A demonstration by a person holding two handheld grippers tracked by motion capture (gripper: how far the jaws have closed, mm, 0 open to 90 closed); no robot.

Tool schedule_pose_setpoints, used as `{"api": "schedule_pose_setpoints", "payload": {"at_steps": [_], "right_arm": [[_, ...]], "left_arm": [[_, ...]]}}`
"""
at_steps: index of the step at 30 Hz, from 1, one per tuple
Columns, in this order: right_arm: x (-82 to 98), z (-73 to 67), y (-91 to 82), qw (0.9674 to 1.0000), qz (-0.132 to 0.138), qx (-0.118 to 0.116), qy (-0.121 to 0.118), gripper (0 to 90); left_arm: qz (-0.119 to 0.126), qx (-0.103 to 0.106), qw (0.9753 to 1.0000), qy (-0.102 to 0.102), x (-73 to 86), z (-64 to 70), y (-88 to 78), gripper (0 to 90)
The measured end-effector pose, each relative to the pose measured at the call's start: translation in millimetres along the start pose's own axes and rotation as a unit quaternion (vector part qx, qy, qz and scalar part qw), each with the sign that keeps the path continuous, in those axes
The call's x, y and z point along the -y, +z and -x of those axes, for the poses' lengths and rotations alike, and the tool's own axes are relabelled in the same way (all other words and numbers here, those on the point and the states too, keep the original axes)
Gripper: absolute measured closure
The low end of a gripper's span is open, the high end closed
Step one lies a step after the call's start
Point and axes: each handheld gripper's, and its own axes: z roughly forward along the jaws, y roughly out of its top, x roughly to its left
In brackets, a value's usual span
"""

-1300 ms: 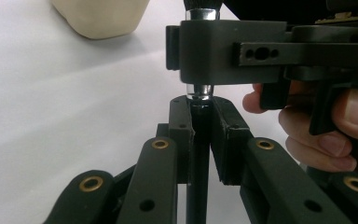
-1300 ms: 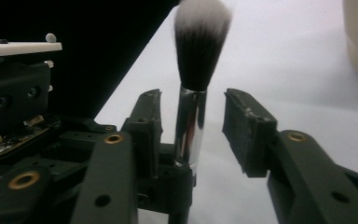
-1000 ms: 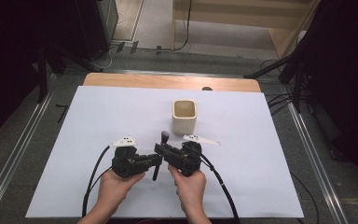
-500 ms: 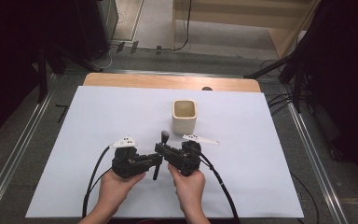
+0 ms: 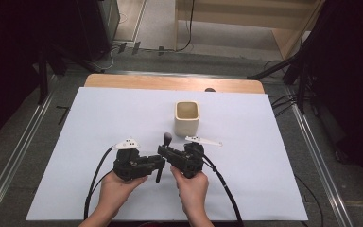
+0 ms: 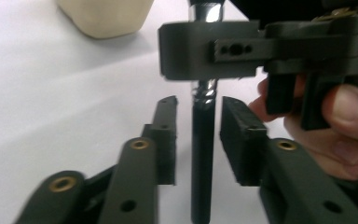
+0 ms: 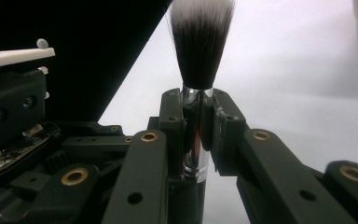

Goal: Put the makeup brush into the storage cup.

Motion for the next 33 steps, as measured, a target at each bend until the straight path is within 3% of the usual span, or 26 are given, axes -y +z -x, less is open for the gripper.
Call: {"api": "schedule_pose_setpoints", "payload": {"at_steps": [4,10,15,22,30,33], "right_arm": [[-1.4,2.2,-1.1,1.0000,0.000,0.004,-0.004,77.8],[-1.3,4.3,-1.8,0.9998,-0.003,0.010,-0.015,77.8],[-3.8,8.8,-4.2,0.9999,-0.009,0.004,-0.013,77.8],[-8.7,17.0,-9.3,0.9993,-0.018,-0.001,-0.032,77.9],[-14.3,24.1,-15.6,0.9973,-0.035,-0.013,-0.063,77.9],[-15.6,25.9,-17.7,0.9968,-0.043,-0.017,-0.065,77.9]], "left_arm": [[-0.004,0.004,1.0000,-0.007,-1.7,-2.8,-2.1,54.3],[-0.009,0.014,0.9997,-0.016,-3.7,-7.1,-6.0,46.8],[-0.018,0.023,0.9995,-0.008,-5.4,-8.4,-8.7,39.1],[-0.038,0.040,0.9985,0.002,-7.7,-10.3,-13.1,35.0],[-0.064,0.043,0.9969,0.014,-5.9,-14.8,-16.6,30.1],[-0.071,0.033,0.9965,0.030,-4.2,-14.0,-18.2,28.8]]}}
